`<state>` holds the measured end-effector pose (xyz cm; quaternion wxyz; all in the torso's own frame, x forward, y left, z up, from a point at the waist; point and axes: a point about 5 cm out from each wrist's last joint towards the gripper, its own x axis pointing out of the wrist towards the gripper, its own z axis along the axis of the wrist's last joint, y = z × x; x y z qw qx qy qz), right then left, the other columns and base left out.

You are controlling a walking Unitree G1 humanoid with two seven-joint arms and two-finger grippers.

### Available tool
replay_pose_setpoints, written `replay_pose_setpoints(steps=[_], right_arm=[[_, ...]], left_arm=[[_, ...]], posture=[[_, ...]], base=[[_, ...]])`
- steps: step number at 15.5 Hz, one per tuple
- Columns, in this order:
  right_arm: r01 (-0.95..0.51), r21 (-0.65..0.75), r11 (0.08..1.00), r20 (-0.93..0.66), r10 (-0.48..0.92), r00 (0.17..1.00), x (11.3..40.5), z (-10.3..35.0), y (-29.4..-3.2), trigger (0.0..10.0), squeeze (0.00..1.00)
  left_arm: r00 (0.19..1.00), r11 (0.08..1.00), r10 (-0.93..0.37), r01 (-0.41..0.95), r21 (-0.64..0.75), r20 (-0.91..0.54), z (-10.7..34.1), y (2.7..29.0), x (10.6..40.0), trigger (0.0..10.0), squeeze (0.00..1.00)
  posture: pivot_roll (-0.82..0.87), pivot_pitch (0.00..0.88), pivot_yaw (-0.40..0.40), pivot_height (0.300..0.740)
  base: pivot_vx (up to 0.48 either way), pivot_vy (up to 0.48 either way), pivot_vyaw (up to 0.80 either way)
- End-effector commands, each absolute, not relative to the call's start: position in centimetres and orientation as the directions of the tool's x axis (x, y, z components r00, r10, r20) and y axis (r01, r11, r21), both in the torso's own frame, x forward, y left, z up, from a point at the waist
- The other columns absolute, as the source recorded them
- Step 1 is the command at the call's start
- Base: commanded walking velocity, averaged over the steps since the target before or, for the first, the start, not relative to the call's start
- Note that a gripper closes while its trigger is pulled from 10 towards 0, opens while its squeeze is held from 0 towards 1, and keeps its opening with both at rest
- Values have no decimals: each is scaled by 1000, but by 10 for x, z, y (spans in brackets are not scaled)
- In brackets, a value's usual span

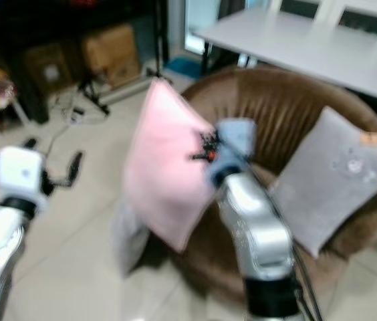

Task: Move the pillow to the sofa from floor

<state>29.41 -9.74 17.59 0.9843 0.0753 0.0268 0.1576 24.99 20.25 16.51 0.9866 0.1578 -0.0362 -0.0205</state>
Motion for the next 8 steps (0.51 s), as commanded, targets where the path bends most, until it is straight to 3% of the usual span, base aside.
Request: replay_pose_setpoints(steps=[1, 7, 8], right_arm=[[-259, 141, 956, 8, 260, 966, 297, 186, -113, 10000, 0], [-268, 135, 954, 8, 269, 963, 296, 186, -112, 10000, 0], [-273, 133, 953, 9, 274, 962, 296, 185, -112, 10000, 0]], left_arm=[[993, 950, -86, 56, 308, 86, 170, 194, 251, 10000, 0], [992, 948, -94, 64, 311, 82, 169, 193, 252, 10000, 0], [992, 948, -96, 66, 312, 81, 169, 193, 252, 10000, 0]], posture=[[-20, 0, 22, 740], [-20, 0, 26, 740], [-20, 0, 26, 740]], base=[[247, 0, -800], [247, 0, -800], [247, 0, 0]])
